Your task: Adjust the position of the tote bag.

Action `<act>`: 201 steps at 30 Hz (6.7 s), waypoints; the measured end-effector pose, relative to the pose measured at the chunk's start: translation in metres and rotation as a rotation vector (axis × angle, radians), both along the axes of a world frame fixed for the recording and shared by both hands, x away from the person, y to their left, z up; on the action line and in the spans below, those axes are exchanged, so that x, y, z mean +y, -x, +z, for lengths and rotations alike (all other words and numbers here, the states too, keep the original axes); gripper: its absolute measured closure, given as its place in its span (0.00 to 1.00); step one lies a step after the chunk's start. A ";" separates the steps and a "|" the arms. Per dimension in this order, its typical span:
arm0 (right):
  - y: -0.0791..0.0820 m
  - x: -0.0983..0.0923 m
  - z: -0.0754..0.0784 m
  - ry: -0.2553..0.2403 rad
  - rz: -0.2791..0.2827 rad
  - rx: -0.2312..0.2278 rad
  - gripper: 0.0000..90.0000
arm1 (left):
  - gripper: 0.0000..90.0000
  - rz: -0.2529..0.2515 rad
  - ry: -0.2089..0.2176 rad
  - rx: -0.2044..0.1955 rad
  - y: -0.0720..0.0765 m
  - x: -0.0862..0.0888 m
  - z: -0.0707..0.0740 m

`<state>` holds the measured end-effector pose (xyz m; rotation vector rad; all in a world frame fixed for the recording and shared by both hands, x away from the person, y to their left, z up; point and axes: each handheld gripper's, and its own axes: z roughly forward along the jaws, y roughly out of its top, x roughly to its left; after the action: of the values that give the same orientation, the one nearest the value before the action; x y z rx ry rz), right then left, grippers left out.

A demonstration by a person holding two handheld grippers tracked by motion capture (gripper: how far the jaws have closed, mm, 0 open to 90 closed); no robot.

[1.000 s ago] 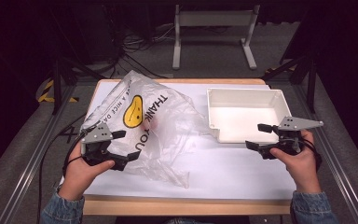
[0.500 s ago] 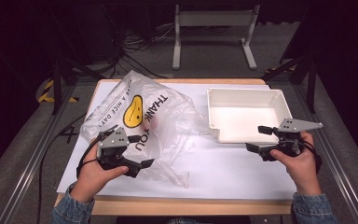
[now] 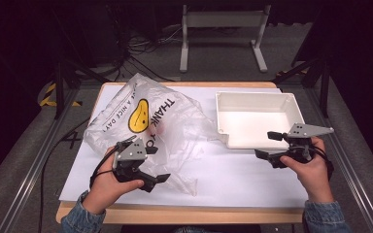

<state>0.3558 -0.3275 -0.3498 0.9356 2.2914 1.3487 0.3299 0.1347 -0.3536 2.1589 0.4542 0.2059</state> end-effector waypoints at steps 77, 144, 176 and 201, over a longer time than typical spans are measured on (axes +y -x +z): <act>-0.052 0.100 -0.008 -0.093 0.130 -0.061 0.11 | 0.98 0.117 -0.192 -0.029 0.007 0.064 -0.004; -0.033 0.139 0.020 -0.050 0.238 0.136 1.00 | 0.95 0.218 -0.196 -0.093 0.000 0.103 0.013; 0.039 0.137 0.048 -0.146 0.358 0.138 0.99 | 0.94 0.211 -0.142 -0.151 -0.028 0.102 0.021; 0.037 0.133 0.051 -0.120 0.236 0.004 0.51 | 0.35 0.318 0.016 -0.124 -0.017 0.113 0.039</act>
<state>0.3185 -0.1949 -0.2987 0.7190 2.4075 1.5953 0.3473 0.2474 -0.3148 2.0351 0.7233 0.5076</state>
